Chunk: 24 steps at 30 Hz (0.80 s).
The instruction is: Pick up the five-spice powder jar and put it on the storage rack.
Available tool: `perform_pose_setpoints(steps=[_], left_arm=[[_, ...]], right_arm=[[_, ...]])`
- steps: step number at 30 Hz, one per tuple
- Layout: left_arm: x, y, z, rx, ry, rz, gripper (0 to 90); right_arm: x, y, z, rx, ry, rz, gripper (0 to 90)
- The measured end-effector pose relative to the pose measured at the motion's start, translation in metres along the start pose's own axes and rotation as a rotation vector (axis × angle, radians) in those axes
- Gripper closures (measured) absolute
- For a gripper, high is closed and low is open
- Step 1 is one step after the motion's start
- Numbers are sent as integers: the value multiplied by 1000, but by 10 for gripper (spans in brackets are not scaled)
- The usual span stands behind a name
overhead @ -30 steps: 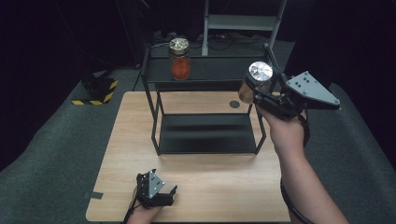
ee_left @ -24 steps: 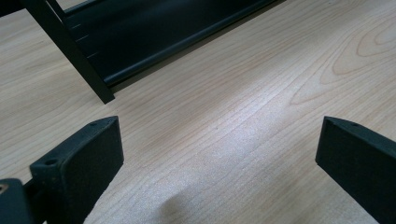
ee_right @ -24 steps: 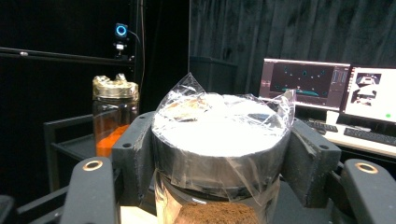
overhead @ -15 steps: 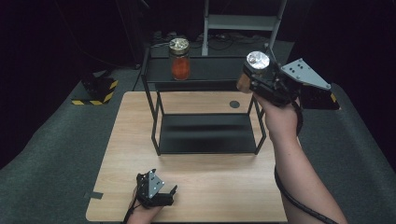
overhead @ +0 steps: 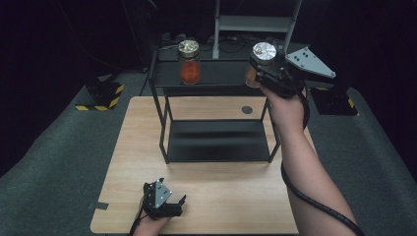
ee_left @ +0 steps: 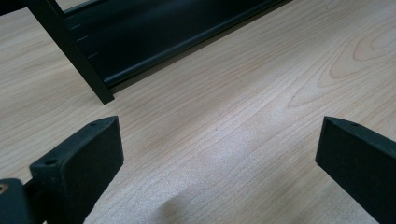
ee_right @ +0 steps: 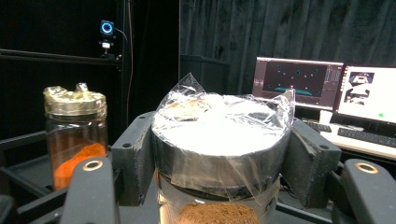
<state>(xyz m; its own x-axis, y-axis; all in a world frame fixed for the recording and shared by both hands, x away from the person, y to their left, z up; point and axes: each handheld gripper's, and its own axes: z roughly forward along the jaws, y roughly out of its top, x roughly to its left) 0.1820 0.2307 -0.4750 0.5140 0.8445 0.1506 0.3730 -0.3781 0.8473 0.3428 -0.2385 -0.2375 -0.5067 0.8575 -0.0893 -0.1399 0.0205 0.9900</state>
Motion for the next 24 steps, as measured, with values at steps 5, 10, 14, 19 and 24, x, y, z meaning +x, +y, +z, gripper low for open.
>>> perform_pose_setpoints(steps=[5,10,14,19,24], left_arm=[[0,-1,0,-6,-3,2,11],[0,-2,-1,-11,-2,-1,11],[2,-3,-1,-15,-6,-7,11],[2,-3,-1,-18,-8,-18,11],[2,-3,-1,-18,-8,-16,11]], right_arm=[[-1,-1,8,3,-8,0,339],[-3,-1,16,6,-17,7,339],[-5,-2,22,13,-20,10,339],[-6,-3,28,22,-21,13,339],[-7,-5,32,30,-25,19,339]])
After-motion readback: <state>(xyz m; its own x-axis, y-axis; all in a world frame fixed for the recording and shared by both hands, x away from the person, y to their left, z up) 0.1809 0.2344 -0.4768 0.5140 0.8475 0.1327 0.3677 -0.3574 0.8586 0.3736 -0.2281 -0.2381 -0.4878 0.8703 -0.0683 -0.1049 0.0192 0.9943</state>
